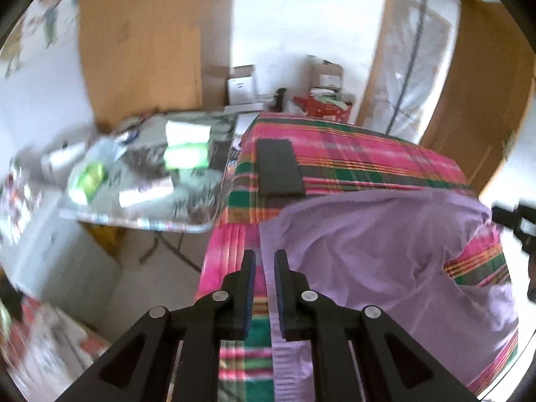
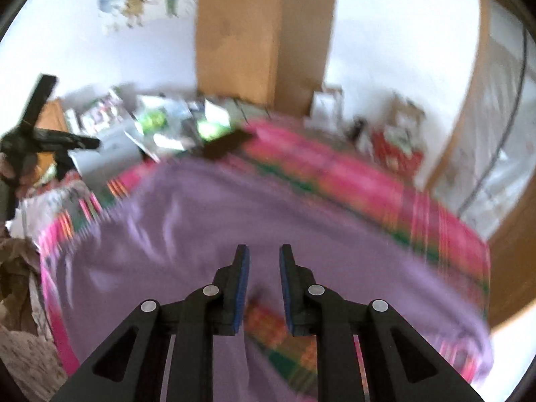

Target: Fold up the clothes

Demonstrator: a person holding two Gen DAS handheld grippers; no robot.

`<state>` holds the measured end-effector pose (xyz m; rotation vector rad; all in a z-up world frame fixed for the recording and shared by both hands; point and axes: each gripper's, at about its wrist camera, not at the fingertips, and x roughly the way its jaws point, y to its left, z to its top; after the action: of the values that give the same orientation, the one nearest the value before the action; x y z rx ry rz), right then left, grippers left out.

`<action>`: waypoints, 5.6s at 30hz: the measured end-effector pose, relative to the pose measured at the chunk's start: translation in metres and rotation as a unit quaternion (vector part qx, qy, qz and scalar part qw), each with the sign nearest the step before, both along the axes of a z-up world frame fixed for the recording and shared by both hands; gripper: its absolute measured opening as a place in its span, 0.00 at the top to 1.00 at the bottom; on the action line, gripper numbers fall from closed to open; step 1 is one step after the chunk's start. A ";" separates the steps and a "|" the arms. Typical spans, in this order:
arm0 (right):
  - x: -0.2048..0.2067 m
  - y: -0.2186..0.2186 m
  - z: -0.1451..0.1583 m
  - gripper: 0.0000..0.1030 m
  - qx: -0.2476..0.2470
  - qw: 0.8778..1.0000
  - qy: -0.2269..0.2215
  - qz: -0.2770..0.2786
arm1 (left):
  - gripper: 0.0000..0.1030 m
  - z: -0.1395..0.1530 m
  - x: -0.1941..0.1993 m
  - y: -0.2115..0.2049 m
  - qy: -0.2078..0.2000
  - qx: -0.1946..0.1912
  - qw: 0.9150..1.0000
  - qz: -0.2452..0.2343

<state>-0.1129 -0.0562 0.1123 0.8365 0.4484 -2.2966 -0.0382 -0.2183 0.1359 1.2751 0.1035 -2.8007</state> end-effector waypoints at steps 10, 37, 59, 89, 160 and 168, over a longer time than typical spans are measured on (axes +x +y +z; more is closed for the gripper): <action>-0.093 -0.092 -0.060 0.74 0.118 0.989 0.004 0.085 | 0.81 -0.071 -0.112 0.030 -0.102 -0.060 0.987 -0.114; -0.149 -0.130 -0.126 0.70 0.108 0.992 -0.044 0.039 | 0.97 -0.111 -0.160 0.019 -0.126 -0.061 0.988 -0.068; -0.068 -0.067 0.120 0.63 0.032 0.997 0.075 -0.008 | 0.94 0.089 -0.071 0.025 0.005 -0.080 0.996 -0.044; -0.189 -0.081 -0.120 0.63 0.106 0.988 -0.093 0.057 | 0.93 -0.107 -0.171 0.027 -0.153 -0.094 0.979 -0.098; -0.204 -0.086 -0.129 0.68 0.026 0.991 -0.119 0.054 | 0.67 -0.121 -0.163 0.014 -0.091 -0.021 0.979 -0.180; -0.203 -0.086 -0.130 0.68 0.021 0.992 -0.117 0.049 | 0.52 -0.122 -0.165 0.009 -0.085 -0.028 0.982 -0.165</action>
<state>-0.3162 -0.1422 -0.0176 1.0660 0.4226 -2.0740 -0.2031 -0.2092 0.0139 1.6466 -0.2147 -2.9115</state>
